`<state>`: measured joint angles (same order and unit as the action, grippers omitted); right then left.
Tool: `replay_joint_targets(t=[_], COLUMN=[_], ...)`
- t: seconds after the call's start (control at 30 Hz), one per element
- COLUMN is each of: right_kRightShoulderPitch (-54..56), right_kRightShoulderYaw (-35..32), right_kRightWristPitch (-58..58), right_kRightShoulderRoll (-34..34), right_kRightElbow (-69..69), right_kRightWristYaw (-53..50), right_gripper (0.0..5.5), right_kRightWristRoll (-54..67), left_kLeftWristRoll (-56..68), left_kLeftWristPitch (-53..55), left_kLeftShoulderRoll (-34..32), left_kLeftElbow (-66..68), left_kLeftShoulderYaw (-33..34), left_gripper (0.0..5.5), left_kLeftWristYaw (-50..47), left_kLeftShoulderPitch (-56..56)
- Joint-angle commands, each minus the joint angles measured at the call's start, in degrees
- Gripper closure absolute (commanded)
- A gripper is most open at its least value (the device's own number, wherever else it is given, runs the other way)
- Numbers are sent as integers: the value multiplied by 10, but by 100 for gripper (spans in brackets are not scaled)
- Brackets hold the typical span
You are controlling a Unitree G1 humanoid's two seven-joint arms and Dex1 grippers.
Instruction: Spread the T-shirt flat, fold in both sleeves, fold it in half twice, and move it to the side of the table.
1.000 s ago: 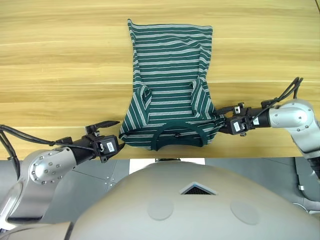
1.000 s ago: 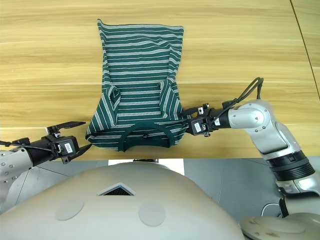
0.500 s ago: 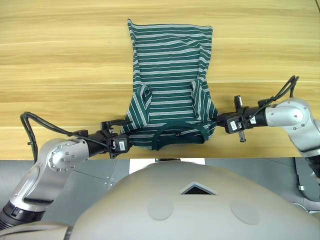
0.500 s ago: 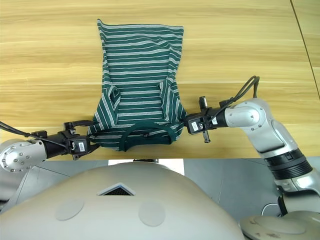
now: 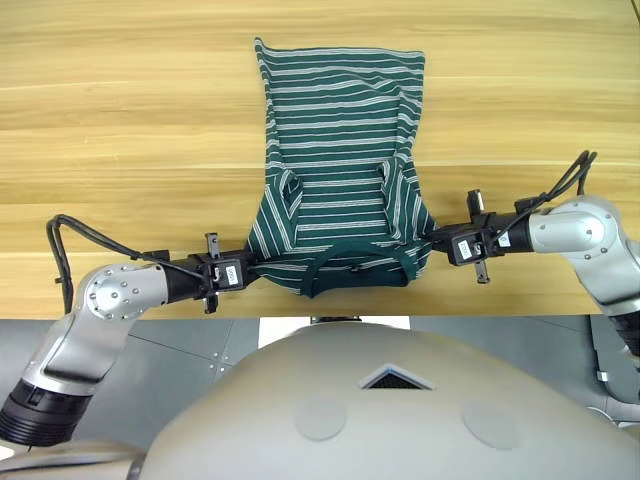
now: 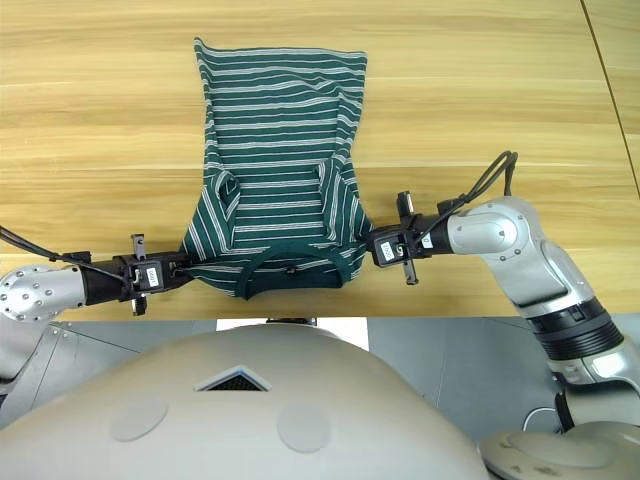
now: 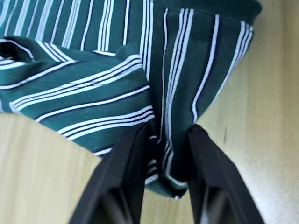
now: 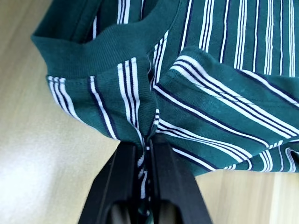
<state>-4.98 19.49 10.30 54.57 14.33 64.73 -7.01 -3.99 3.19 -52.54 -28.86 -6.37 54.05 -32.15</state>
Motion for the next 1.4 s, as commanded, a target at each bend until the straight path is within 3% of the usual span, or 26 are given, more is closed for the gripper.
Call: replay_joint_targets(t=[0.03, 0.1, 0.2, 0.47, 0.53, 0.63, 0.73, 0.83, 0.9, 1.03, 1.13, 1.37, 1.4], right_kRightShoulderPitch=[6, 5, -2, -59, -43, 13, 153, 343, 450, 607, 662, 678, 675], right_kRightShoulderYaw=[-2, -2, -10, -115, -130, -125, -94, -43, -16, 8, 14, -19, -23], right_kRightWristPitch=[-5, -2, 7, -11, -26, -53, -114, -147, -150, -133, -103, -73, -71], right_kRightShoulderRoll=[6, 14, 40, 142, 143, 127, 86, -6, -64, -168, -227, -296, -301], right_kRightElbow=[5, 6, 11, 76, 82, 60, -40, -246, -384, -630, -765, -884, -890], right_kRightWristYaw=[9, 23, 55, 137, 147, 160, 221, 263, 272, 245, 184, 45, 26], right_gripper=[533, 533, 533, 533, 533, 533, 533, 533, 533, 533, 533, 533, 495], right_kRightWristRoll=[2, 9, 31, 182, 213, 231, 259, 218, 183, 119, 73, 22, 16], left_kLeftWristRoll=[-16, -1, 38, 127, 136, 135, 153, 141, 134, 132, 119, 68, 68], left_kLeftWristPitch=[32, 25, 23, 43, 55, 84, 135, 158, 153, 135, 103, -12, -25], left_kLeftShoulderRoll=[-4, -1, -9, -5, 3, -4, 2, 42, 67, 108, 157, 239, 245], left_kLeftElbow=[74, 79, 46, -190, -240, -248, -159, 26, 131, 285, 403, 644, 669], left_kLeftShoulderYaw=[-19, -17, 12, 206, 213, 183, 129, 74, 57, 34, 9, -15, -5], left_gripper=[502, 546, 550, 550, 550, 550, 550, 550, 550, 550, 550, 550, 550], left_kLeftWristYaw=[-1, -2, 1, 47, 45, 33, 19, 13, 7, 9, -5, -63, -79], left_kLeftShoulderPitch=[5, 10, -13, -229, -241, -176, 39, 281, 371, 457, 506, 571, 584])
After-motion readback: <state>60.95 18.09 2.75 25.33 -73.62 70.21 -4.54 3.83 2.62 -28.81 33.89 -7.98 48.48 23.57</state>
